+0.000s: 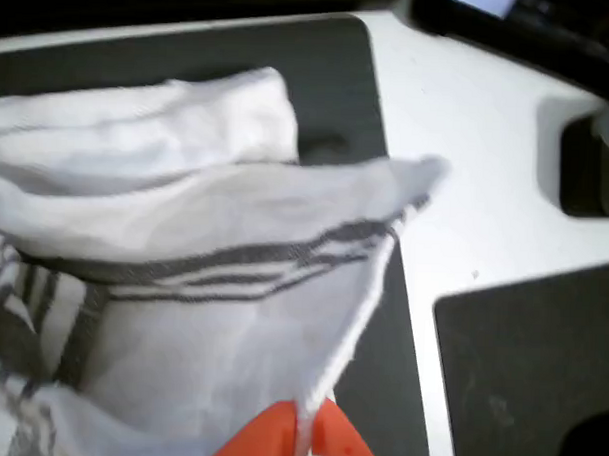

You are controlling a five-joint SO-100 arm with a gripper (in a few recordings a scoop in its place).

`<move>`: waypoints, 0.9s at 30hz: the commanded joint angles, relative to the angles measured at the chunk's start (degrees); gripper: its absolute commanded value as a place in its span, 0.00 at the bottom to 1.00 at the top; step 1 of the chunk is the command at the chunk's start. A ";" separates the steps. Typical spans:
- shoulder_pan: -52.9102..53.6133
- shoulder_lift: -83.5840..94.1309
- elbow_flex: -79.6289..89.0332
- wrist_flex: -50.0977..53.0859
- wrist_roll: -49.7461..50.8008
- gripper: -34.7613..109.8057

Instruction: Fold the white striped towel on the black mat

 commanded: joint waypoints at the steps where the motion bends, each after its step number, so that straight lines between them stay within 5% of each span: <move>1: -2.90 -0.09 -3.16 -0.53 0.44 0.24; 11: -8.17 6.06 -13.01 13.89 3.08 0.24; 21: 4.92 -2.37 15.91 -13.62 -10.90 0.28; 27: 5.80 0.26 10.63 -4.92 -10.02 0.34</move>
